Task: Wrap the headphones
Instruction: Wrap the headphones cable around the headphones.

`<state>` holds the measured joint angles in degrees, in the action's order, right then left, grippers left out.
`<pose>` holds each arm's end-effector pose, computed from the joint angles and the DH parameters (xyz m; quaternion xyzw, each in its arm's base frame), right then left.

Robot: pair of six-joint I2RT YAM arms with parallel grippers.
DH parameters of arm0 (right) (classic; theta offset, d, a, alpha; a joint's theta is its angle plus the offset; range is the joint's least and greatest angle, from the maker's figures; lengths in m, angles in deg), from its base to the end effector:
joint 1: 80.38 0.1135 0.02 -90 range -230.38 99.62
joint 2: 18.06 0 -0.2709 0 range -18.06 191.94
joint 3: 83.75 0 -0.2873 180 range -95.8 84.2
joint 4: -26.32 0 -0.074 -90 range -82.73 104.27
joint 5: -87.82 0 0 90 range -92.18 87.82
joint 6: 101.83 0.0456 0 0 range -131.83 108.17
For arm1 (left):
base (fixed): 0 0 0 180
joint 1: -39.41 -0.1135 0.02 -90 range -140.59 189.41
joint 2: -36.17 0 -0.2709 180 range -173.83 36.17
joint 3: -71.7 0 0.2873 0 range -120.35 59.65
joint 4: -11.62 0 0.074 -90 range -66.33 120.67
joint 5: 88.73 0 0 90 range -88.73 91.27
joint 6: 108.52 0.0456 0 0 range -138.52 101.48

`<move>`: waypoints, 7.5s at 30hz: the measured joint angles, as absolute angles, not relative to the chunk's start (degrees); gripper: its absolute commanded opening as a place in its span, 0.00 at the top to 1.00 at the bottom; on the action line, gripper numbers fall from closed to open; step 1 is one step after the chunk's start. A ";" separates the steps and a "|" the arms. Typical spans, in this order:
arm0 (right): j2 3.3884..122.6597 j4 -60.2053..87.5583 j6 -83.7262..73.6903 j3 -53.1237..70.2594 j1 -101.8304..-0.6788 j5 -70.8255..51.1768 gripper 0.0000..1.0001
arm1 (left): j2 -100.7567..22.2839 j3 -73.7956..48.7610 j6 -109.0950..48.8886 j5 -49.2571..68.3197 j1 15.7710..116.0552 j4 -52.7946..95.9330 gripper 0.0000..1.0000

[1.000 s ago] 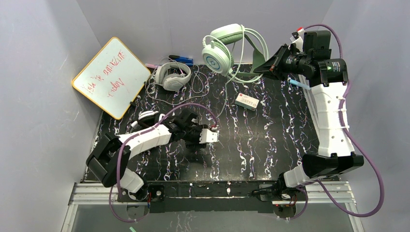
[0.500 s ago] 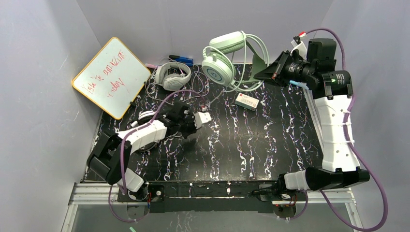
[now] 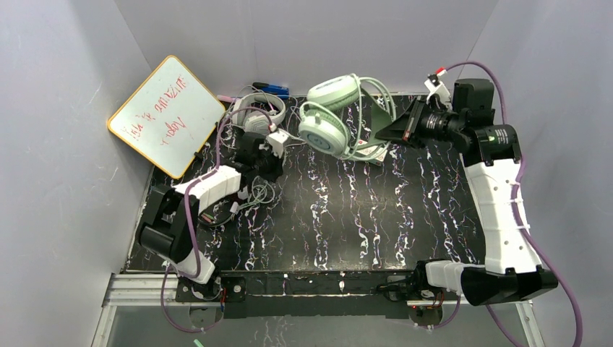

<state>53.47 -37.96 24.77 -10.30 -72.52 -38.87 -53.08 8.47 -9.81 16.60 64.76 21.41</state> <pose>0.2597 0.0634 0.4813 0.0491 0.8328 0.4329 0.3415 0.3295 -0.1694 0.1893 0.3165 0.8258 -0.1828 0.4295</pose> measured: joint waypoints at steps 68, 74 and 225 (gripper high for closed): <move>72.35 -39.79 11.50 7.71 -45.47 26.81 0.99 | -60.03 -28.64 -5.33 0.32 70.11 62.76 1.00; 73.93 -40.36 11.43 8.22 -52.33 27.68 0.99 | -57.19 -29.60 -5.92 -0.45 69.94 63.22 1.00; 74.45 -46.20 40.29 -34.47 -63.08 -15.85 0.99 | -34.53 28.87 -36.98 16.36 78.50 -1.19 0.26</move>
